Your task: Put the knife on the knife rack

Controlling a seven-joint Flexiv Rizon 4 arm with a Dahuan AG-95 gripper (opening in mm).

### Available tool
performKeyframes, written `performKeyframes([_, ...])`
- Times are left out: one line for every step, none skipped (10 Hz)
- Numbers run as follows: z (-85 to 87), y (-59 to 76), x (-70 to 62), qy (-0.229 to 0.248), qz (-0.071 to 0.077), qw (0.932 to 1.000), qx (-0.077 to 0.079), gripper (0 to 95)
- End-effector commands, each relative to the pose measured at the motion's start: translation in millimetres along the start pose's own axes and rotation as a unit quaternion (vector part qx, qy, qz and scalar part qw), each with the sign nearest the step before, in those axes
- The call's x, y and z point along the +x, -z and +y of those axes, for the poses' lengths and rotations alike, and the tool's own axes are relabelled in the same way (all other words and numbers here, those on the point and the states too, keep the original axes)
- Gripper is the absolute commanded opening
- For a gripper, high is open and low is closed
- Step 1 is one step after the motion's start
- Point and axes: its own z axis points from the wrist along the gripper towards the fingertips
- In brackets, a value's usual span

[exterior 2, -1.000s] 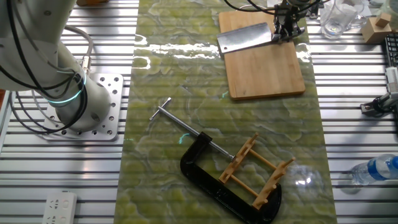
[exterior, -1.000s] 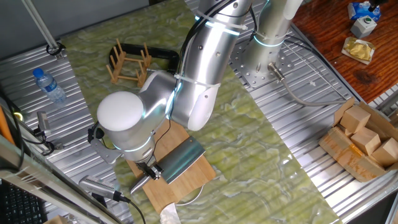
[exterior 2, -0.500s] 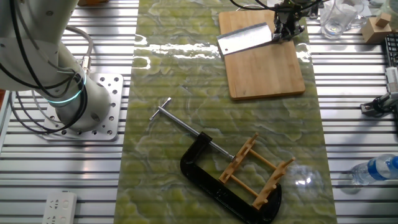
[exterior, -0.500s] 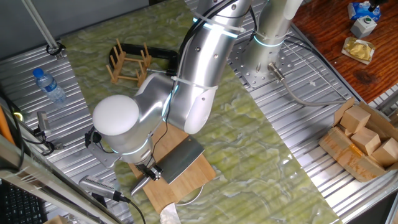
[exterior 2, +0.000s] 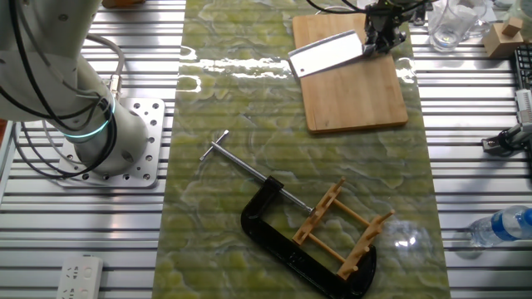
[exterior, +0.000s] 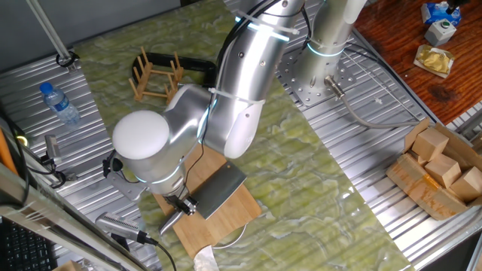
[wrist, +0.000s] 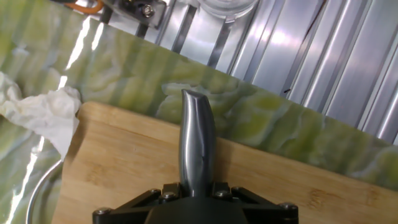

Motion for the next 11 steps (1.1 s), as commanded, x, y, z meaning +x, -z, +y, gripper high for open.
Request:
performKeyframes([-0.3, 3.6, -0.9, 0.008, 0.005, 1.0000, 0.000, 0.0])
performKeyframes([-0.2, 4.9, -1.3, 0.014, 0.008, 0.9999, 0.003, 0.0])
performKeyframes([-0.1, 5.3, -1.3, 0.015, 0.010, 0.9998, 0.003, 0.0])
performKeyframes([0.0, 5.8, -1.3, 0.019, 0.013, 0.9997, 0.004, 0.0])
performKeyframes([0.5, 7.3, -1.2, 0.021, 0.013, 0.9997, 0.003, 0.0])
performKeyframes([1.1, 9.8, -1.0, 0.022, 0.015, 0.9996, 0.003, 0.0])
performKeyframes([1.4, 12.0, -0.7, 0.025, 0.017, 0.9995, 0.003, 0.0])
performKeyframes([1.3, 14.4, -0.2, 0.026, 0.019, 0.9995, 0.001, 0.0])
performKeyframes([1.4, 17.0, 0.5, 0.027, 0.023, 0.9994, -0.001, 0.0])
performKeyframes([0.9, 19.3, 1.6, 0.032, 0.026, 0.9992, -0.003, 0.0])
performKeyframes([0.6, 21.9, 3.2, 0.034, 0.026, 0.9990, -0.005, 0.0])
